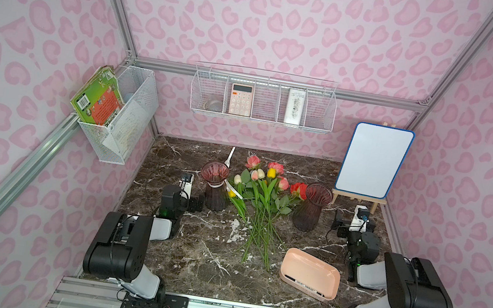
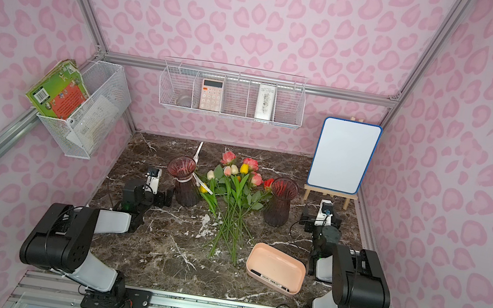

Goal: Arrange the flowers in different vases according to their variety
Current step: Pick up the distractor at the center of the board.

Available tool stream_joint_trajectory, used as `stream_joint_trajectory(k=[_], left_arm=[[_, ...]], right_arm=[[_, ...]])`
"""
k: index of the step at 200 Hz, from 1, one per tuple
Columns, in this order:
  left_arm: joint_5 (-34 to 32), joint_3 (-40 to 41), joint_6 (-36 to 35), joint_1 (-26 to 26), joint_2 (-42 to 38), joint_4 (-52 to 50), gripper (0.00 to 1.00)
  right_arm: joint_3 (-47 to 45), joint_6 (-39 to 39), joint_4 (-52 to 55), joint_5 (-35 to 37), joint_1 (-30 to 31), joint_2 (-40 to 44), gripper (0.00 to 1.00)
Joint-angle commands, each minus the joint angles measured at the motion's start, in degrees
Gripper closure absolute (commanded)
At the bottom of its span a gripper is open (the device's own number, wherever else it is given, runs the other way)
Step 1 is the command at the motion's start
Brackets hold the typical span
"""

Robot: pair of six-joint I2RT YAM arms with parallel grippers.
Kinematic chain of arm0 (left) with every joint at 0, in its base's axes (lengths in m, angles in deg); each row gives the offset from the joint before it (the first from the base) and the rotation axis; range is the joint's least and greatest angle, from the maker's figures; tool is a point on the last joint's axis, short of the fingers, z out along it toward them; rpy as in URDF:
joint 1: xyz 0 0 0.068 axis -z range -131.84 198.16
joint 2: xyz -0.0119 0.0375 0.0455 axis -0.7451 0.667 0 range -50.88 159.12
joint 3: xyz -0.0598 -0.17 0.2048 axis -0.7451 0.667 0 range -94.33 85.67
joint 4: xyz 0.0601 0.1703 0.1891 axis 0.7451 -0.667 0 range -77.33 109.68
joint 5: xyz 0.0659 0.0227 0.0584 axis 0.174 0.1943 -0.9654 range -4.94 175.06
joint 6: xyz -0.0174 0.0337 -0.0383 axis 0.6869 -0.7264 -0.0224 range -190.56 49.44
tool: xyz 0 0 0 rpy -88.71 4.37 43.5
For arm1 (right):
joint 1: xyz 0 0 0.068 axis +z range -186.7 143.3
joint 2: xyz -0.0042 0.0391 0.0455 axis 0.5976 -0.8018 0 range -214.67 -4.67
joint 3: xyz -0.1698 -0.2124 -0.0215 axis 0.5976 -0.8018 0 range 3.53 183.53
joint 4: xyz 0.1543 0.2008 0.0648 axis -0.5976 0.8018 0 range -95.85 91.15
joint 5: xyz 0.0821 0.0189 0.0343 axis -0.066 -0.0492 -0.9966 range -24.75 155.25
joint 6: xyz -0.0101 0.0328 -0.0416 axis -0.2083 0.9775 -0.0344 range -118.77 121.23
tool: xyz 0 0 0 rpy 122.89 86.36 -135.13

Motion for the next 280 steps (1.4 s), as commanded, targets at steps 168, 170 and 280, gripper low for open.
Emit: stream_joint_trajectory(k=[168,170,280], left_arm=[[3.78,-1.70,17.49,1.77,-35.95,-36.18,0.01],[4.12,-1.64,18.07,1.80,-36.58,-36.54,0.01],[24.08,0.18,24.06,2.14,-51.24,-44.70,0.01]], right_arm=[[11.56,20.25,64.54,5.16,11.64,43.15,0.01],[11.58,21.01,65.30,5.11,11.57,43.55,0.01],[17.41,25.55,91.83,-5.92,17.26,47.11,0.13]])
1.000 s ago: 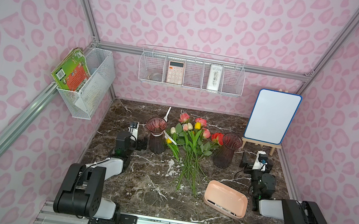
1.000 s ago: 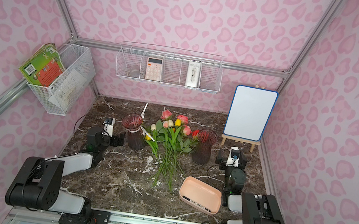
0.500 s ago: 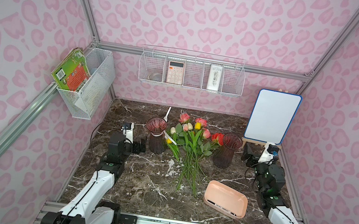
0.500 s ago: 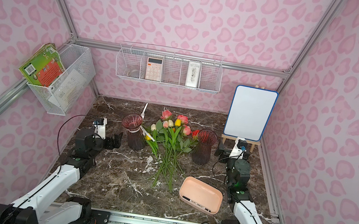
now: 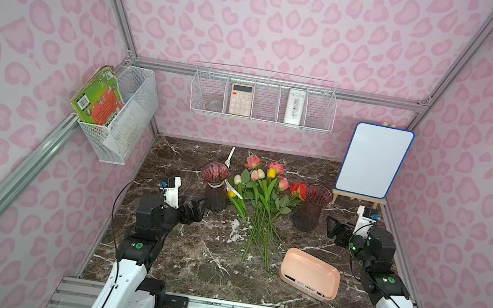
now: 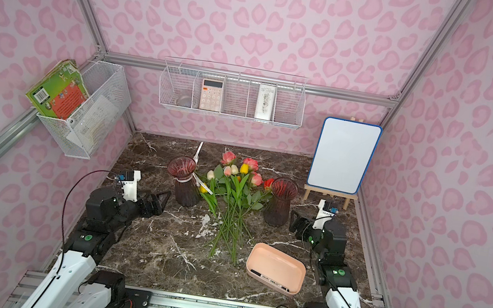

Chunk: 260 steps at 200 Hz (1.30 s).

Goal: Arrange the flowers in different vases according to their variety
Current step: Pick up the distractor at the center of the board.

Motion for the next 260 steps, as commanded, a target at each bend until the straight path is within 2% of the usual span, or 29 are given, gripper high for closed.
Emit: stream_joint_trajectory(k=[1,33,46,75,99,154,198,227,260], left_arm=[[7.95,2.43,-1.24,-0.04,-0.62,2.20,0.01],[7.10,6.20,4.07,0.01,-0.66,8.00,0.01],[7.15,6.09,5.96,0.08,-0.23,7.50,0.01],[2.60,4.96,5.83,0.06,0.08,2.74,0.01],[1.05,4.94,5.95,0.11,-0.03,1.85,0.01],[-0.20,5.04,5.73,0.04,-0.47,0.99,0.02],[-0.74,5.12,5.53,0.08,-0.64,0.82,0.02],[-0.86,5.05,5.38,0.10,-0.73,0.62,0.01],[-0.89,4.99,5.29,0.10,-0.71,0.55,0.01]], right_arm=[[2.01,0.15,8.48,3.46,5.96,-1.88,0.13],[3.73,4.54,11.55,10.34,19.45,-5.83,0.16],[4.40,6.45,12.81,12.33,24.16,-7.56,0.17],[5.56,11.24,14.62,15.96,32.77,-11.44,0.18],[5.69,14.91,14.50,17.12,37.43,-15.32,0.21],[7.52,20.79,13.43,18.79,42.84,-25.90,0.31],[12.41,21.58,15.98,18.33,44.70,-37.60,0.43],[14.02,21.49,17.72,19.23,45.25,-42.38,0.55],[15.37,22.21,23.18,24.67,44.74,-41.89,0.74]])
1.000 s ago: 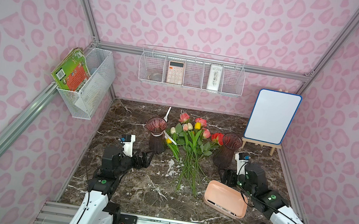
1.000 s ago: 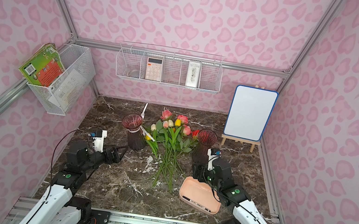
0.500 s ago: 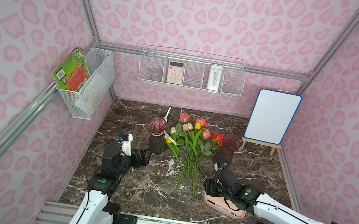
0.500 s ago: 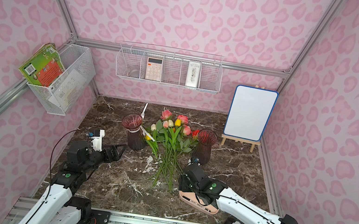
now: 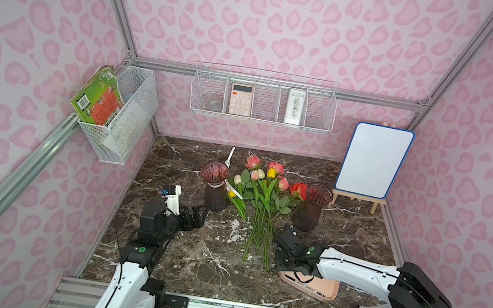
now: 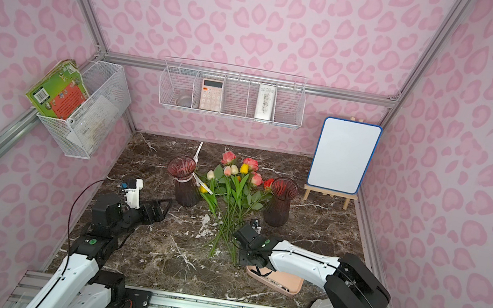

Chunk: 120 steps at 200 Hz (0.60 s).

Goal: Arrange the flowers in different vases according to their variety
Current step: Pick up the distractor at the center of the board.

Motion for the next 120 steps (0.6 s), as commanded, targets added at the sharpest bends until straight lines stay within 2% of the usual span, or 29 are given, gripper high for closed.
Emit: stream_joint_trajectory(k=[1,11,29,36,74,85,120], left_arm=[[-0.39,-0.27,-0.70,0.00,-0.09,0.31,0.01],[-0.38,-0.23,-0.67,-0.04,-0.09,0.31,0.01],[-0.40,-0.21,-0.70,-0.01,-0.10,0.36,0.01],[-0.42,-0.22,-0.64,0.00,-0.09,0.41,0.01],[-0.43,-0.17,-0.78,0.00,-0.01,0.59,0.01],[-0.34,-0.03,-0.78,-0.05,0.20,0.90,0.01],[-0.51,0.12,-0.85,-0.05,0.57,1.08,0.01]], right_arm=[[1.11,0.76,5.68,5.31,-0.45,0.56,0.75],[0.80,-0.03,6.55,5.88,-1.68,1.42,0.81],[-1.42,-2.55,5.63,4.75,-6.24,4.44,0.98],[-2.37,-3.68,5.14,4.45,-8.44,6.20,1.00],[-6.34,-10.82,2.15,1.64,-22.84,15.05,1.00],[-7.04,-13.58,-0.49,-1.11,-27.40,16.82,1.00],[-2.77,-19.46,-0.47,0.02,-37.26,16.74,1.00]])
